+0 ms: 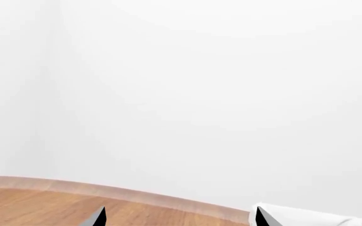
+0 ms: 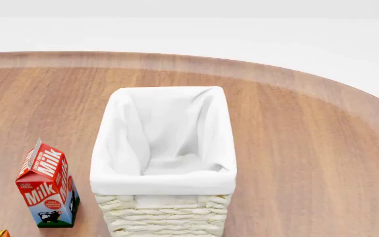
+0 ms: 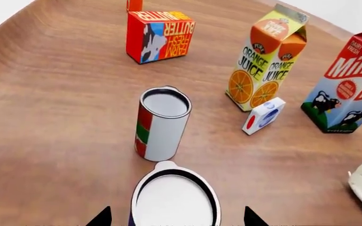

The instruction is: Pick up the alphabet soup, and put it in the basket.

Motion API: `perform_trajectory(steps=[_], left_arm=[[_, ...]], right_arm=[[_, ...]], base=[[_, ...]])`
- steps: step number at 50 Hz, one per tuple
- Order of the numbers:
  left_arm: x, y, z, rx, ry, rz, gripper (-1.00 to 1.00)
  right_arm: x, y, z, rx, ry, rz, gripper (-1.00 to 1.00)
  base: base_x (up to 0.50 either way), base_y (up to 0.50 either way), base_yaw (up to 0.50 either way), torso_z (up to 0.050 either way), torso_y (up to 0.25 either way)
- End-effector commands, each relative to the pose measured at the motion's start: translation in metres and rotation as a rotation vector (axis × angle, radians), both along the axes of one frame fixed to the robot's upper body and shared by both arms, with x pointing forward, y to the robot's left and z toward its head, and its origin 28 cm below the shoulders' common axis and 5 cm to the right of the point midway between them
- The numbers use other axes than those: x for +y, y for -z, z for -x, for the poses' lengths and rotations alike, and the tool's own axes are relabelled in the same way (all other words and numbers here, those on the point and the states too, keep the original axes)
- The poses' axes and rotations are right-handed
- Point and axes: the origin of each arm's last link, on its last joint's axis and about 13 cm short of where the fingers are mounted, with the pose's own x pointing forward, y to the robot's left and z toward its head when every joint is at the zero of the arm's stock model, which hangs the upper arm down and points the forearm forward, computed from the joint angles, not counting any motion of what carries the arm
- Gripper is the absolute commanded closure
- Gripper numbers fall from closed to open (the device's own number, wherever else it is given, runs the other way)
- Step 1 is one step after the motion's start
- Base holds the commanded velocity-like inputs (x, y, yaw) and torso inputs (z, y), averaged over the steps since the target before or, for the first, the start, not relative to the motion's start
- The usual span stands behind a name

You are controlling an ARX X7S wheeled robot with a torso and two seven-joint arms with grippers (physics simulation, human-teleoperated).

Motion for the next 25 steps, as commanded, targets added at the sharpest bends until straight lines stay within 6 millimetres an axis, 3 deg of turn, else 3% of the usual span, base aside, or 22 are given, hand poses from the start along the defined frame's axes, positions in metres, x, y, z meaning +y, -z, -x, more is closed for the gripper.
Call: perform_trajectory(steps=[1, 25], left_arm=[[0.0005, 0.0, 0.0004, -0.004, 0.0, 0.001, -1.0], [0.0005, 0.0003, 0.0008, -0.003, -0.001, -0.002, -1.0]], right_arm=[[0.0026, 0.0035, -0.0004, -0.013, -0.006, 0.021, -1.0], [0.009, 0.0077, -0.0057, -0.03, -0.019, 0.036, -1.0]], base=[[0.0, 0.0, 0.0, 0.0, 0.0], [0.0, 0.0, 0.0, 0.0, 0.0]])
